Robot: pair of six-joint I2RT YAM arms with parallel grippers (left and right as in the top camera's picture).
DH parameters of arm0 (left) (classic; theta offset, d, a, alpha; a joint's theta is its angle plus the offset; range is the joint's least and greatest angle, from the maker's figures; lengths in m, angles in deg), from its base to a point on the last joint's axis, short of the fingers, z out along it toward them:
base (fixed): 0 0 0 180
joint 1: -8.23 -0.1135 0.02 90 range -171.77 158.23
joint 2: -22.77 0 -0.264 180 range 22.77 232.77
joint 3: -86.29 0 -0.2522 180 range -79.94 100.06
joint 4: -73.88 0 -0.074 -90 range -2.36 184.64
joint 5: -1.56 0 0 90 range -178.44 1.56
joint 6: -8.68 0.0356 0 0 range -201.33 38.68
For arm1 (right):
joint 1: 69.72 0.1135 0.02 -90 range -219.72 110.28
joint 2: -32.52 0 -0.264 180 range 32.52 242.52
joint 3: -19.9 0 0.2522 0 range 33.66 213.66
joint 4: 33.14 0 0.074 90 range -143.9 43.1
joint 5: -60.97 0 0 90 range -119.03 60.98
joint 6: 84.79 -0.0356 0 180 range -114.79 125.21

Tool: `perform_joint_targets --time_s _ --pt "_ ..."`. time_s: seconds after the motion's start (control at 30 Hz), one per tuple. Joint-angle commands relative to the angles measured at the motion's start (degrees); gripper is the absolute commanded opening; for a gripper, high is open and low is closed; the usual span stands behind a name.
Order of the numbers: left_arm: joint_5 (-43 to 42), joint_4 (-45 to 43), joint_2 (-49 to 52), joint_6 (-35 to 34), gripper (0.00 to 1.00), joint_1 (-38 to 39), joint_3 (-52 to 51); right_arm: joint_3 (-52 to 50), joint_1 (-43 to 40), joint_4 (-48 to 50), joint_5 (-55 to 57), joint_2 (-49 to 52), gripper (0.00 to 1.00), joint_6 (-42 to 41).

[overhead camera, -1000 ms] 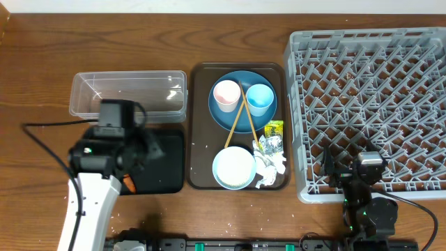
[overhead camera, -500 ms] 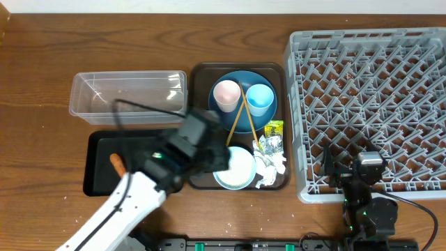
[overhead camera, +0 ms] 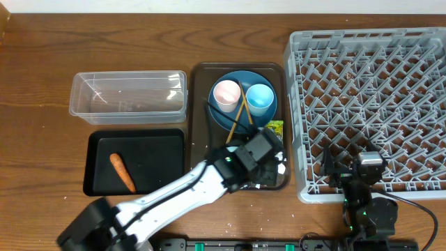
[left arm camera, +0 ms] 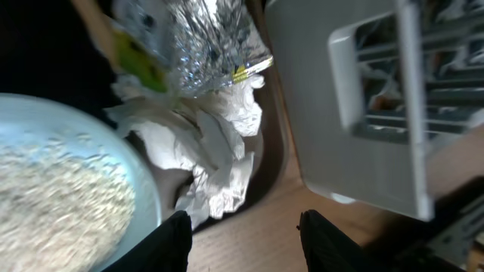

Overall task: Sort waste into correct bins and load items into the dishwasher rack
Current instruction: 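Reach the left gripper to the crumpled tissue and grasp it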

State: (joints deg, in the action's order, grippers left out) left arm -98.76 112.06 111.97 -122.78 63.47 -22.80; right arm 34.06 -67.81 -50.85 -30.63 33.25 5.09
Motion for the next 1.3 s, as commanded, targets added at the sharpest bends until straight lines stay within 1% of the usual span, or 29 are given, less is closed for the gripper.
perform_joint_targets --time_s 0.0,0.2,0.47,0.5,0.63,0.73,0.8,0.87,1.03,1.27 --pt "0.92 -0.81 2.86 -0.48 0.49 0.13 0.94 -0.11 -0.39 -0.20 0.09 -0.07 0.99 0.85" --pt "0.90 -2.47 6.80 -0.46 0.50 0.15 0.94 -0.09 -0.39 -0.20 0.09 -0.07 0.99 0.85" --pt "1.05 -4.98 7.78 -0.42 0.48 0.24 0.94 -0.09 -0.39 -0.20 0.09 -0.07 0.99 0.85" --pt "1.57 -5.07 7.78 -0.42 0.45 0.24 0.94 -0.09 -0.39 -0.20 0.09 -0.07 0.99 0.85" --pt "5.05 -5.07 8.02 -0.46 0.44 0.59 0.94 -0.09 -0.39 -0.20 0.09 -0.07 0.99 0.85" --pt "5.70 -5.49 8.68 -0.44 0.32 1.11 0.94 -0.09 -0.39 -0.20 0.09 -0.07 0.99 0.85" --pt "5.70 -5.51 9.25 -0.44 0.21 1.38 0.94 -0.09 -0.39 -0.20 0.09 -0.07 0.99 0.85" --pt "5.64 -5.33 9.29 -0.44 0.07 1.49 0.94 -0.09 -0.39 -0.20 0.09 -0.07 0.99 0.85" --pt "5.20 -5.51 7.30 -0.48 0.06 1.46 0.98 -0.09 -0.39 -0.20 0.09 -0.07 0.99 0.85" --pt "5.22 -5.18 -2.56 -0.46 0.06 1.46 1.29 -0.09 -0.39 -0.20 0.09 -0.07 0.99 0.85"
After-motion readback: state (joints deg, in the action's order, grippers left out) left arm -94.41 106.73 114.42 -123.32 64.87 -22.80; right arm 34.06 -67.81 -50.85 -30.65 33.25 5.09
